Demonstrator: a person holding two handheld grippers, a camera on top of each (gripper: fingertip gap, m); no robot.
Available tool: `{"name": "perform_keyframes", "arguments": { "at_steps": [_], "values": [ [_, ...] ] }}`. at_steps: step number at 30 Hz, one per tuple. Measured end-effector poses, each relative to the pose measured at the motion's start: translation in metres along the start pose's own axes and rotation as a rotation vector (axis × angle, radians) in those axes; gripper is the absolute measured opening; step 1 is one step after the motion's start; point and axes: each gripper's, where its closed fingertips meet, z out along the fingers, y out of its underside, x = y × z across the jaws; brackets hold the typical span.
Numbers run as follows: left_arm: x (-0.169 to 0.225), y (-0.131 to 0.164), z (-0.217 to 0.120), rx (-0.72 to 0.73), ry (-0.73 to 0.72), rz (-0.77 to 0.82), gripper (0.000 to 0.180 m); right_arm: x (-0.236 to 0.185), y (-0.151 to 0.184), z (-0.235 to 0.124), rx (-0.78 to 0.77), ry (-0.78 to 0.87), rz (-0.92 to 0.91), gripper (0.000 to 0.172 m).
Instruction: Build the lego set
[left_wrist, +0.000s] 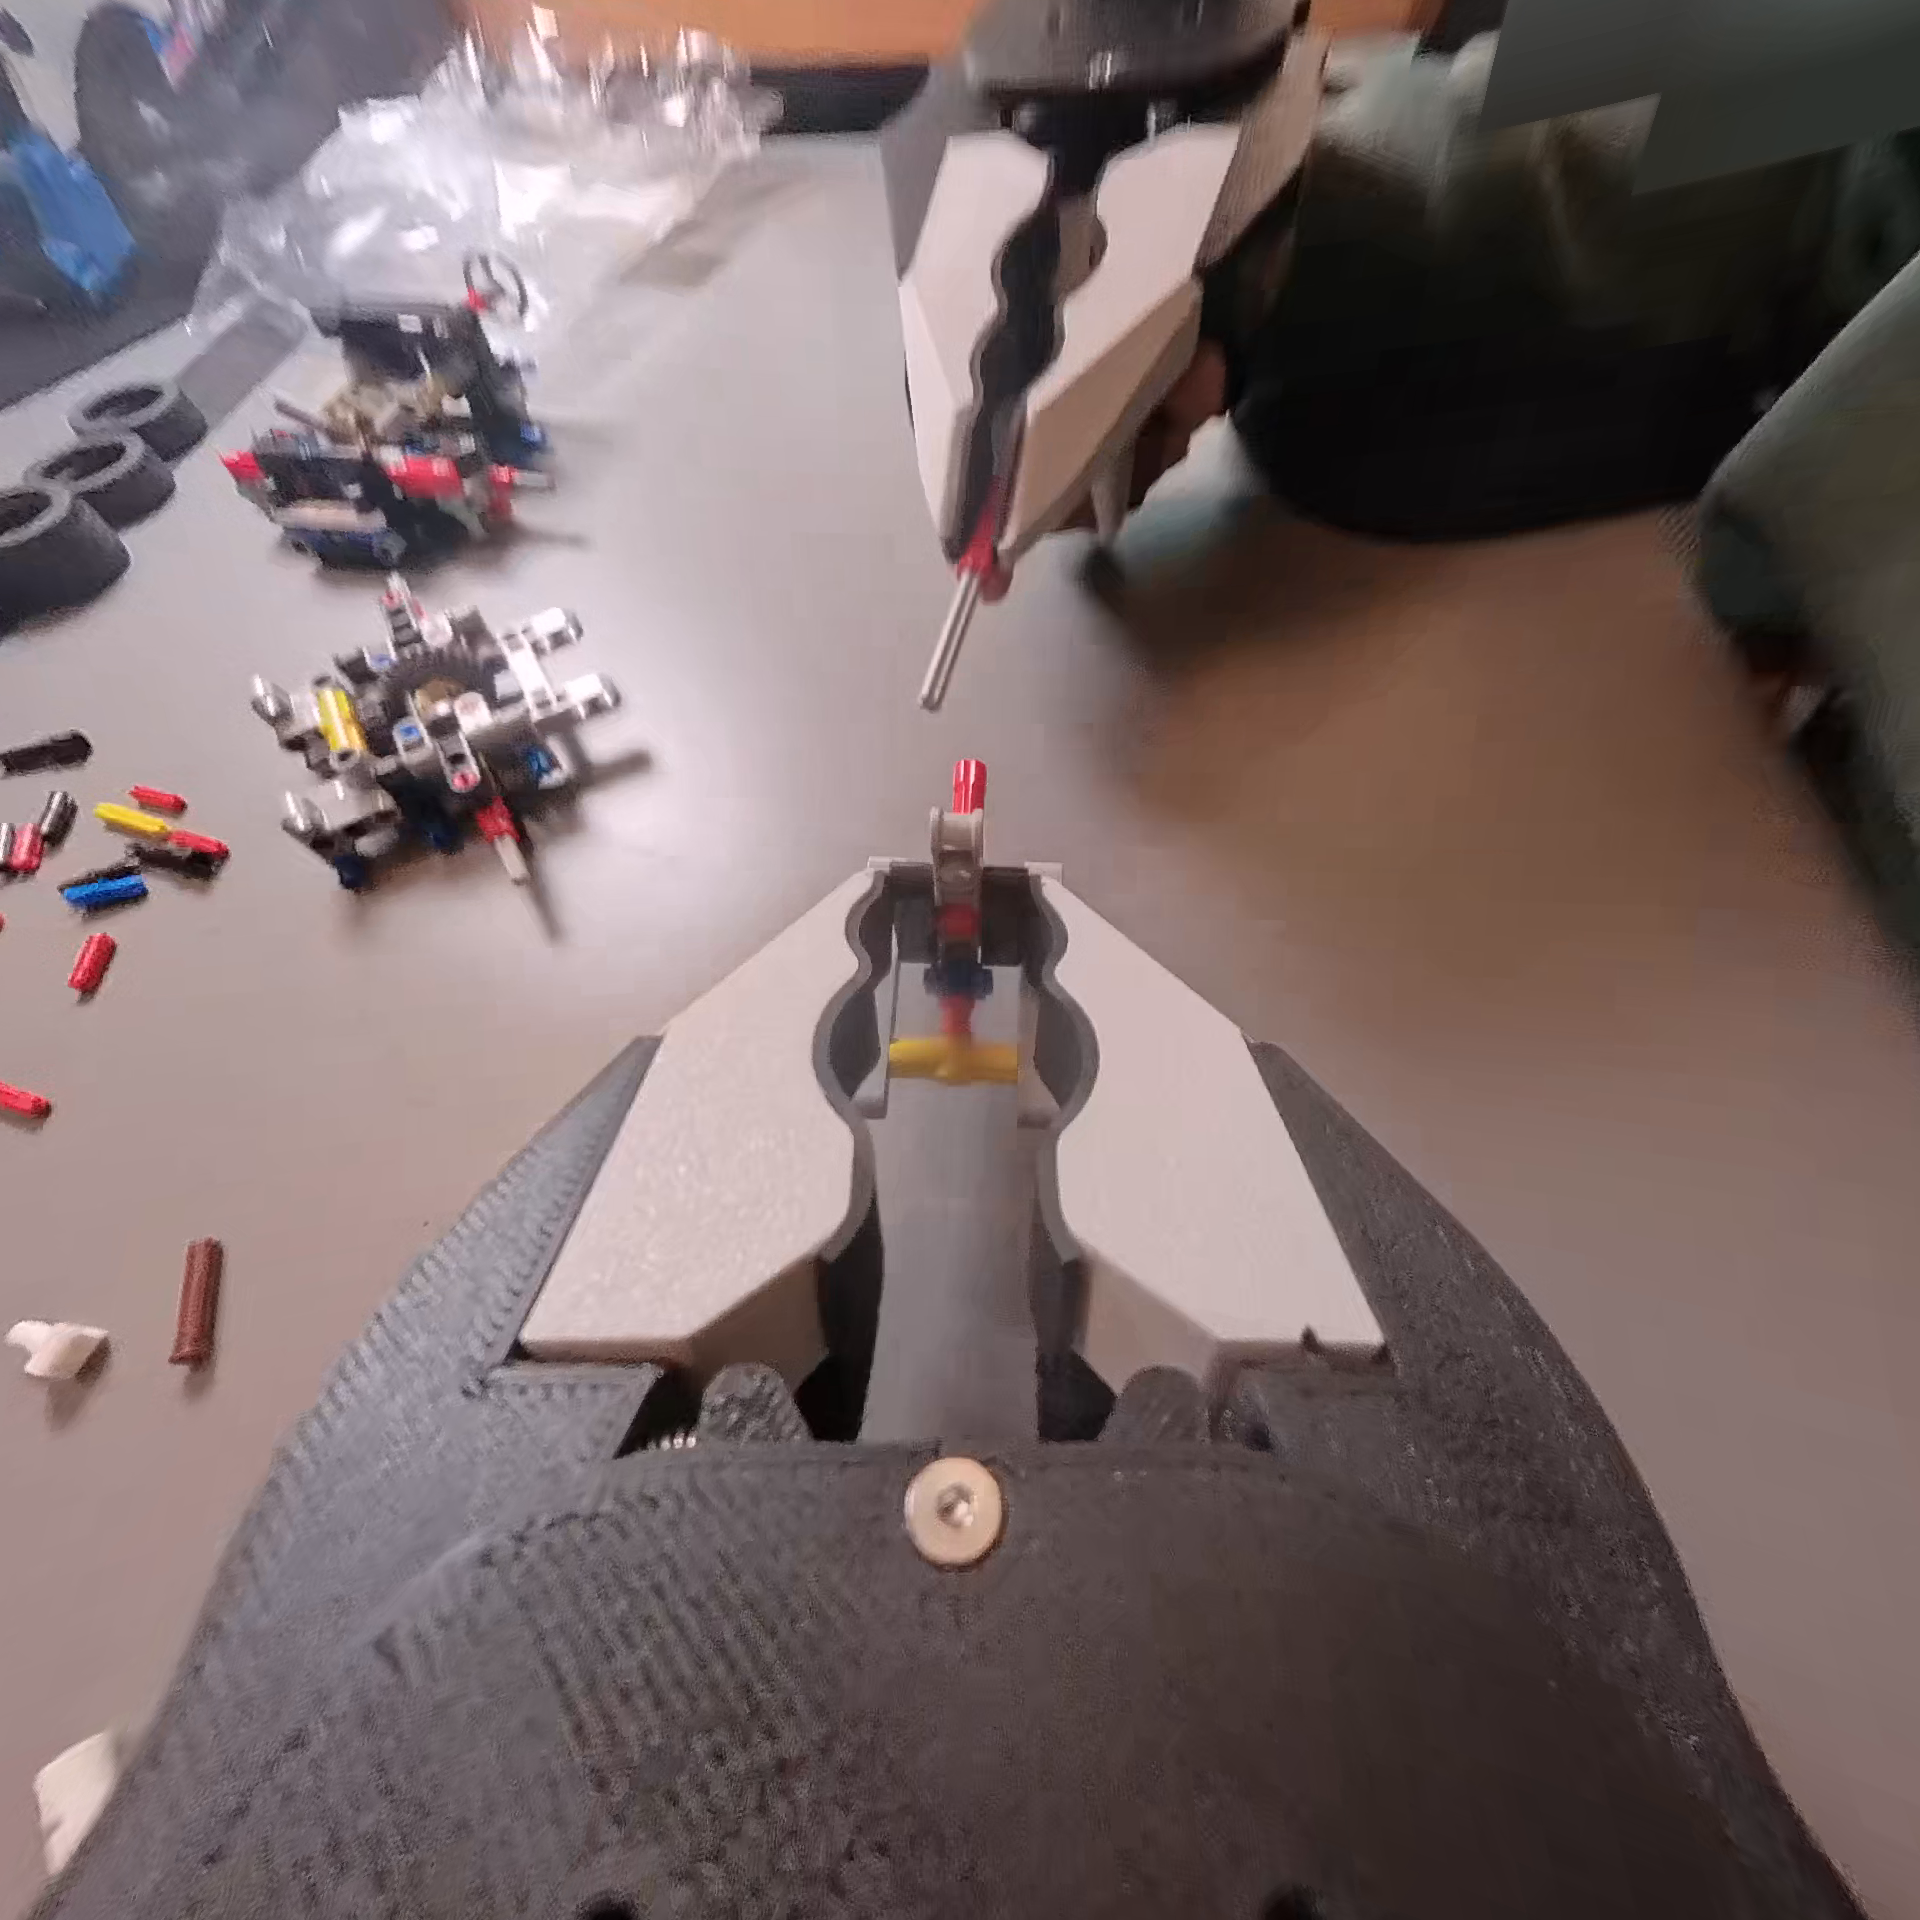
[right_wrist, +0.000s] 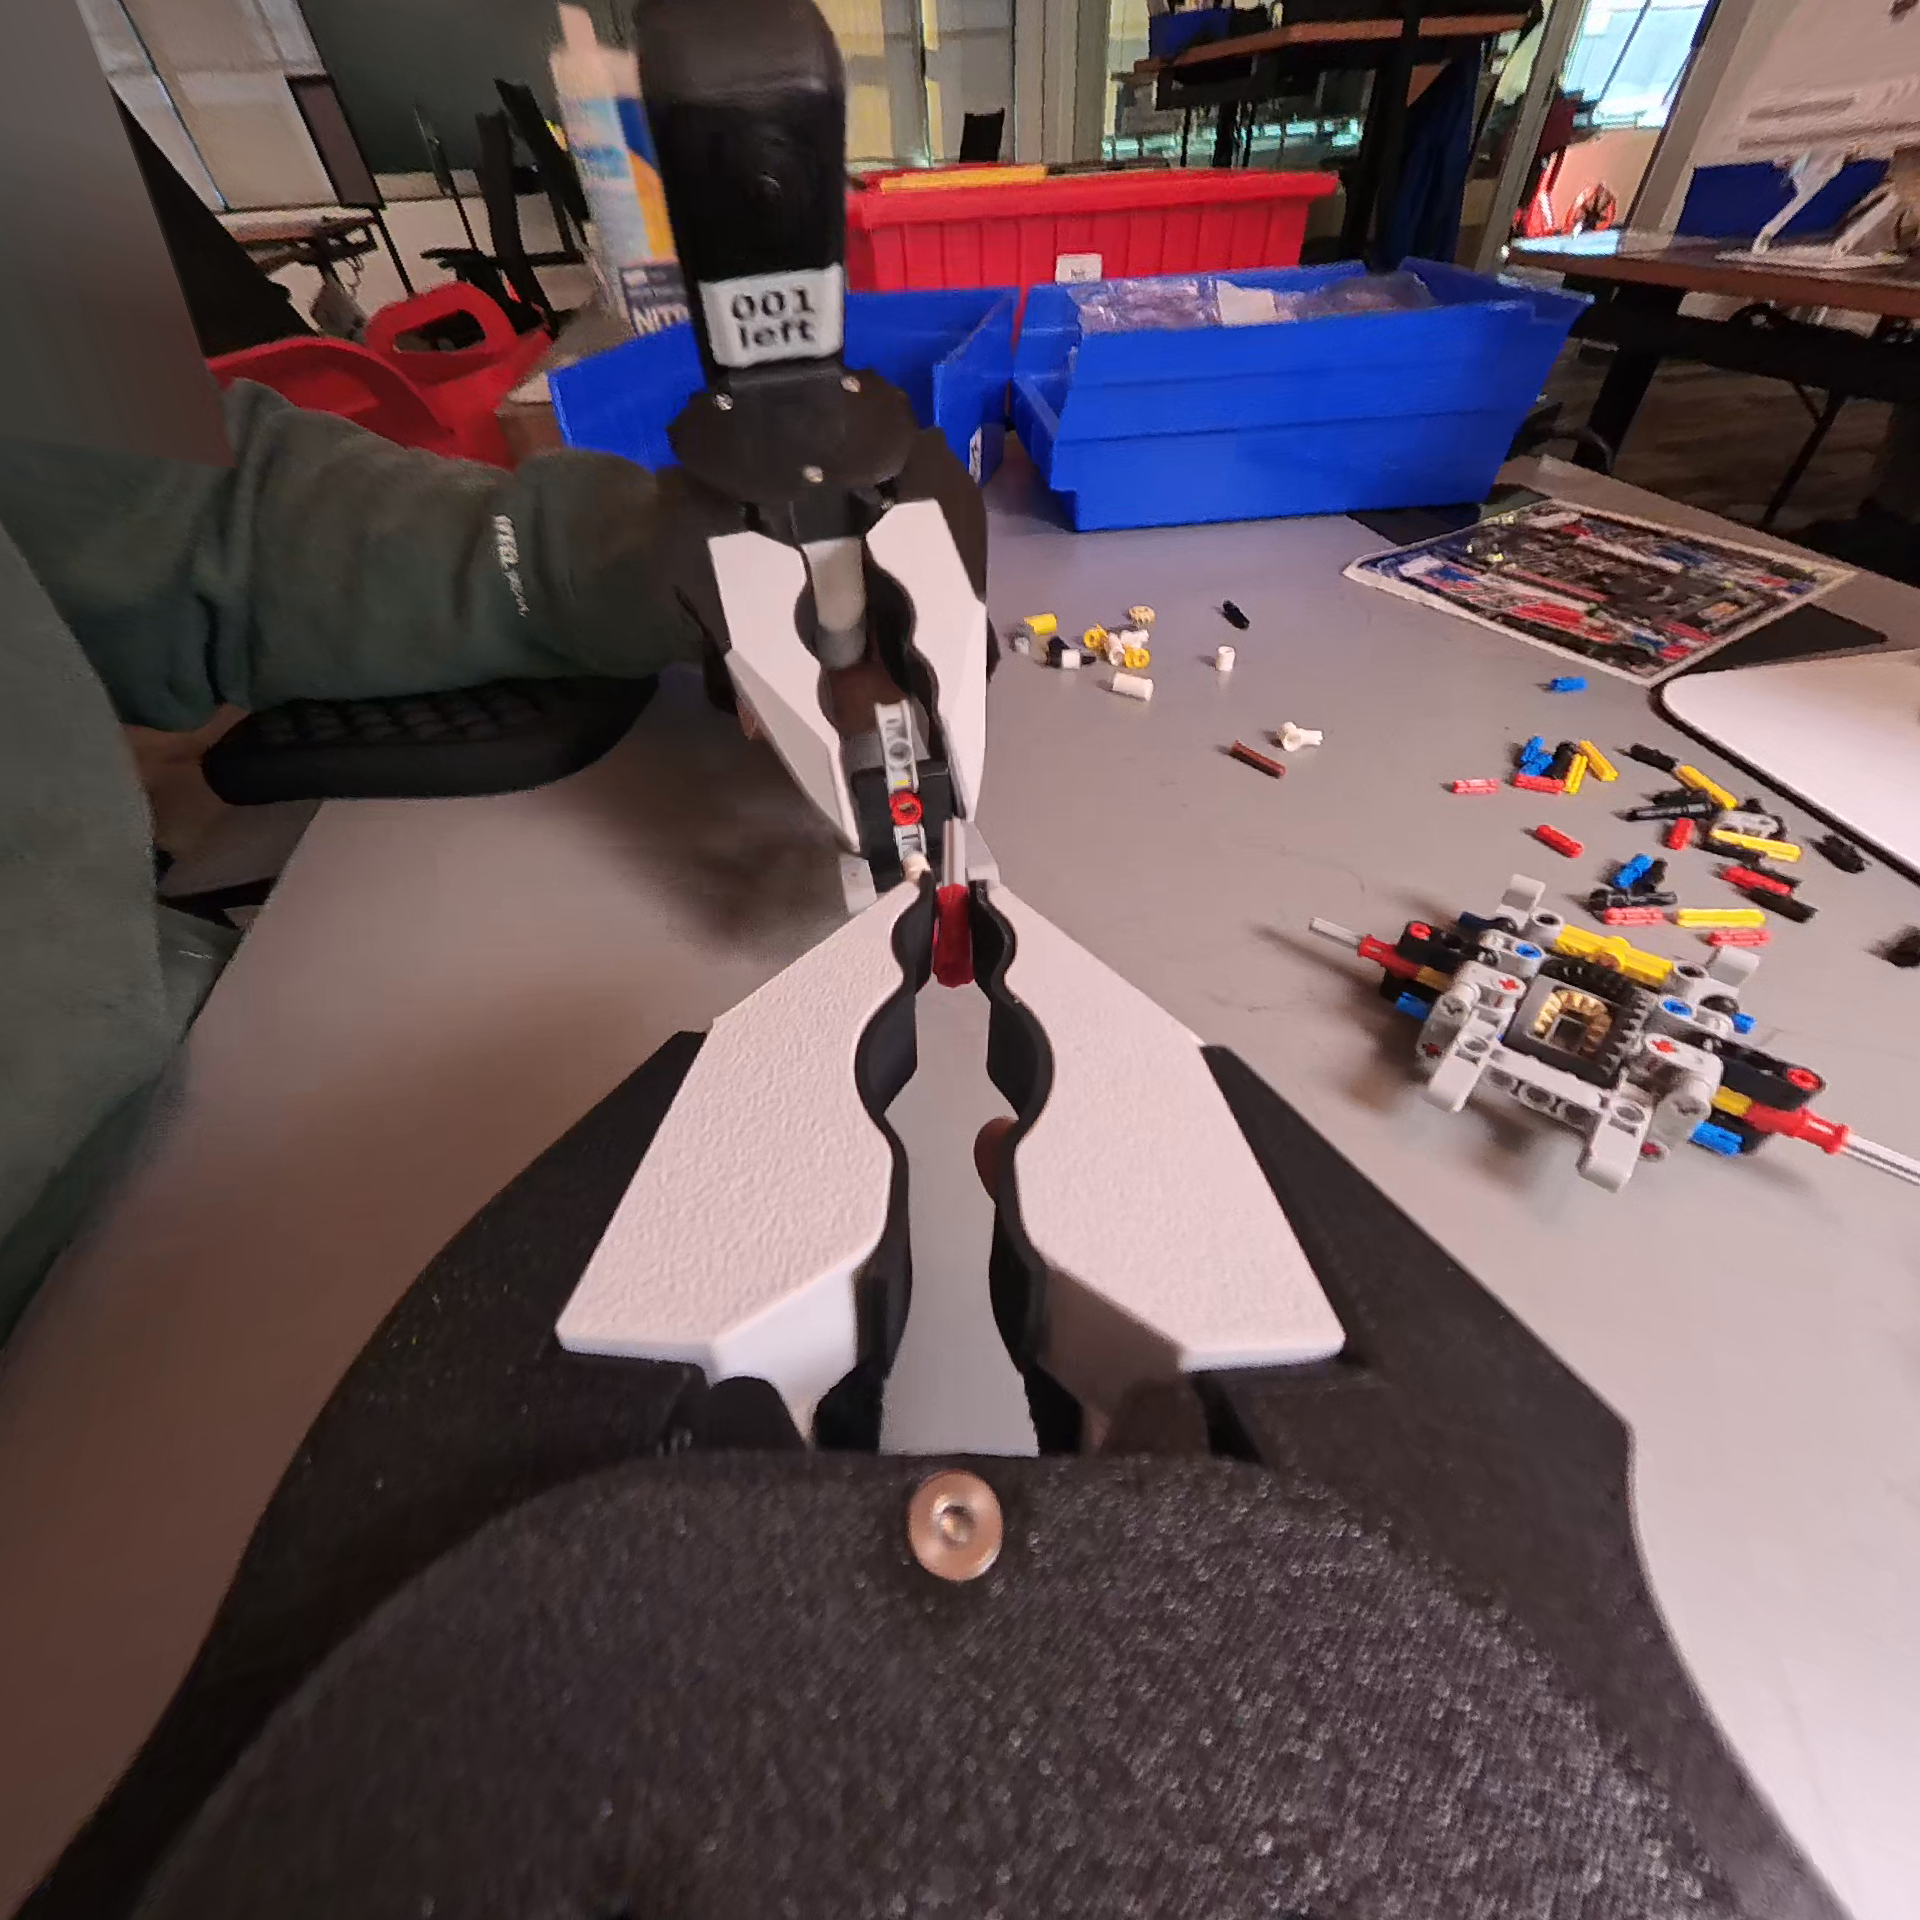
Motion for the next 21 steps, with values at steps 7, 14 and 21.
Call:
{"name": "perform_keyframes", "arguments": {
  "at_steps": [7, 14, 21],
  "values": [
    [0.016, -0.050, -0.027, 0.340, 0.151, -0.059, 0.024, -0.020, -0.035, -0.006, 0.144, -0.056, -0.002, 0.004],
    [0.019, -0.049, -0.023, 0.327, 0.161, -0.060, 0.023, -0.028, -0.047, -0.005, 0.177, -0.067, -0.008, 0.004],
    [0.014, -0.031, -0.004, 0.165, 0.099, -0.098, 0.024, -0.026, -0.029, 0.004, 0.089, -0.049, -0.024, 0.004]
  ]
}}
